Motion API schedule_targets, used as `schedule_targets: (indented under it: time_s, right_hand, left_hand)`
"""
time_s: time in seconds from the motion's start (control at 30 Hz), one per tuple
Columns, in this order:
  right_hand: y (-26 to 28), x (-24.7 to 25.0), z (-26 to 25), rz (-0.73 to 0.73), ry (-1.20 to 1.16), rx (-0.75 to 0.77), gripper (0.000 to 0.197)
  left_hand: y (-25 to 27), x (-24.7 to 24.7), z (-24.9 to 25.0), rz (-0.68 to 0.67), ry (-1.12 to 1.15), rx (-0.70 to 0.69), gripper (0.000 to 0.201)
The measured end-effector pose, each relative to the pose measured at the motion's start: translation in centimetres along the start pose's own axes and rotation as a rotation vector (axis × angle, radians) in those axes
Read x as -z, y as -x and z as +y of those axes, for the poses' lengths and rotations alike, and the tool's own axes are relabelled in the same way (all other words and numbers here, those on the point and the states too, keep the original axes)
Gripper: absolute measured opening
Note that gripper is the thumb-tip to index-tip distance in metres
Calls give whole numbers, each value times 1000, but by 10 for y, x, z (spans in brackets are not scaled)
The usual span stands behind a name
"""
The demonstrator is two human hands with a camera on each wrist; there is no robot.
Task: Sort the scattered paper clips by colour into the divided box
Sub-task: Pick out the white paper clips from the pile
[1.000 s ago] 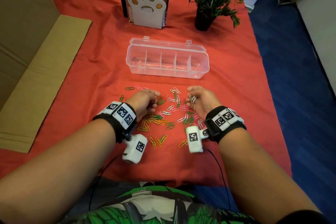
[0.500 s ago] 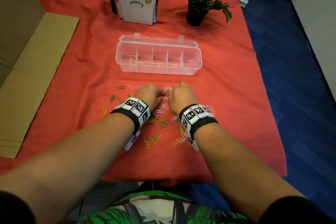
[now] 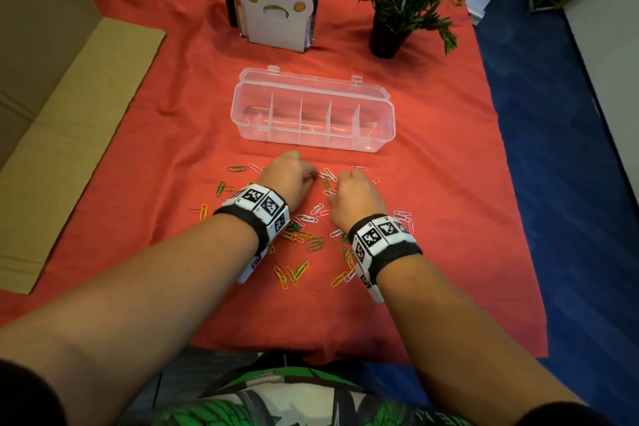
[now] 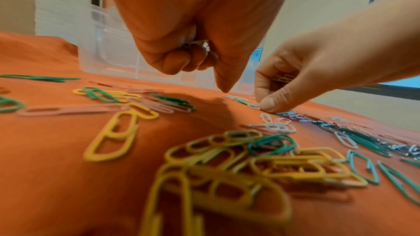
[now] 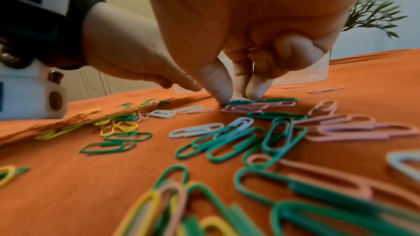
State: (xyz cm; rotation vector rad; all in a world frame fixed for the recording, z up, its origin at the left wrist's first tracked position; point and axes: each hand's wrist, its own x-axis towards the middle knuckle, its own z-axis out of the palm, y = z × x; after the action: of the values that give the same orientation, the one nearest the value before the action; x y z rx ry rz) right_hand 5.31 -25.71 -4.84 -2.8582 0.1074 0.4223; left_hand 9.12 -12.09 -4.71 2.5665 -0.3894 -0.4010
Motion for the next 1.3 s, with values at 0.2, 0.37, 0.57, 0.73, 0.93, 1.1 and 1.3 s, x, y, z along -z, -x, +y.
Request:
schedule_targets:
  time_s: [0.2, 0.37, 0.57, 0.73, 0.93, 1.1, 1.3]
  right_hand:
    - [-6, 8, 11, -87, -18, -37, 31]
    - [-8, 11, 29, -71, -201, -102, 19]
    - [-5, 8, 17, -31, 33, 19, 24]
    - [-8, 5, 1, 1, 244, 91, 33]
    - [-19, 11, 5, -194, 134, 47, 31]
    - [-8, 20, 15, -187, -751, -155, 17]
    - [19, 21, 33, -299, -1643, -259, 26]
  left_hand:
    - [-19, -10, 10, -112, -64, -84, 33]
    - [-26, -7, 9, -103, -203, -82, 18]
    - [-21, -6, -3, -26, -70, 28, 18]
    - [-5, 2, -16, 36, 269, 203, 9]
    - [15, 16, -13, -48, 919, 499, 16]
    - [49, 30, -9, -247, 1515, 431, 7]
    - [58, 21, -8, -281, 1537, 560, 28]
